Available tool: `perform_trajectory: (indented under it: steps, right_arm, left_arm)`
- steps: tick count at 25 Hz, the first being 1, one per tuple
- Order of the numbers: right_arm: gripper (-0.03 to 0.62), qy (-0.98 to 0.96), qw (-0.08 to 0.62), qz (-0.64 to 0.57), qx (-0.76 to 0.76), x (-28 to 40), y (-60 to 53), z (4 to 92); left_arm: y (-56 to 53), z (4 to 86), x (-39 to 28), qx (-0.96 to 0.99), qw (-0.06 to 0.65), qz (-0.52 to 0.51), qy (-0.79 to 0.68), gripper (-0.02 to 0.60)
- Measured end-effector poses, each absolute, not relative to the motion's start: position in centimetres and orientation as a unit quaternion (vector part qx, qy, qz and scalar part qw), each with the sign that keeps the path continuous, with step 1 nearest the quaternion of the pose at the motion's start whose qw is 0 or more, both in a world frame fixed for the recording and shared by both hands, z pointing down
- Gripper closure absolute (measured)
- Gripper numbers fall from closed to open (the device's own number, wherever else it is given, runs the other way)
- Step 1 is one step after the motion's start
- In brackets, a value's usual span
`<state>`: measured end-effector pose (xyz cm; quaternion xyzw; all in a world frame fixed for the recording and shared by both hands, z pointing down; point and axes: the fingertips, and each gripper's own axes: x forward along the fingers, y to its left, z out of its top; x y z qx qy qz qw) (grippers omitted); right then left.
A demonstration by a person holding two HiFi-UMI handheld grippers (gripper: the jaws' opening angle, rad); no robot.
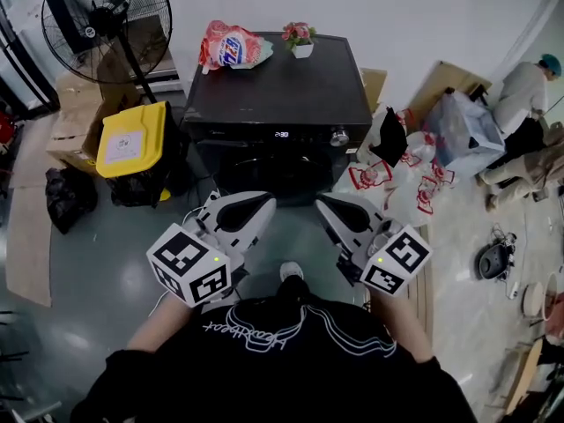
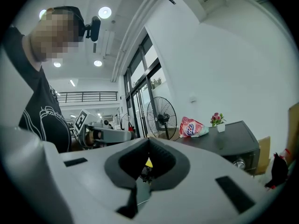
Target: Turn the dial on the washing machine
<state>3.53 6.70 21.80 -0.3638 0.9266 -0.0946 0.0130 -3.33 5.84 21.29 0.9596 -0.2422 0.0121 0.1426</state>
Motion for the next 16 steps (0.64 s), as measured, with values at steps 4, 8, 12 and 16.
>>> perform_trajectory:
  steps: [4, 8, 12, 16]
  right_arm:
    - [0.591, 0.927, 0.017, -0.096, -0.362, 2.9, 7.2, 22.1]
    - [0.591, 0.926, 0.018, -0.101, -0.363, 2.4, 7.1, 22.7]
    - [0.591, 0.925, 0.016, -0.104, -0.365, 2.5, 6.9, 23.3]
    - [0.591, 0.923, 0.020, -0.106, -0.370, 2.9, 6.6, 23.8]
  left_arm:
    - [6.3, 21.6, -4.1, 0.958, 0.144, 0.014, -0.247, 0.575]
    - [6.2, 22.3, -4.5, 0.956, 0.155, 0.012, -0.249, 0.575]
    - [6.0, 22.8, -4.6, 0.953, 0.168, 0.010, -0.251, 0.575]
    - [5.7, 23.3, -4.5, 0.953, 0.166, 0.011, -0.253, 0.575]
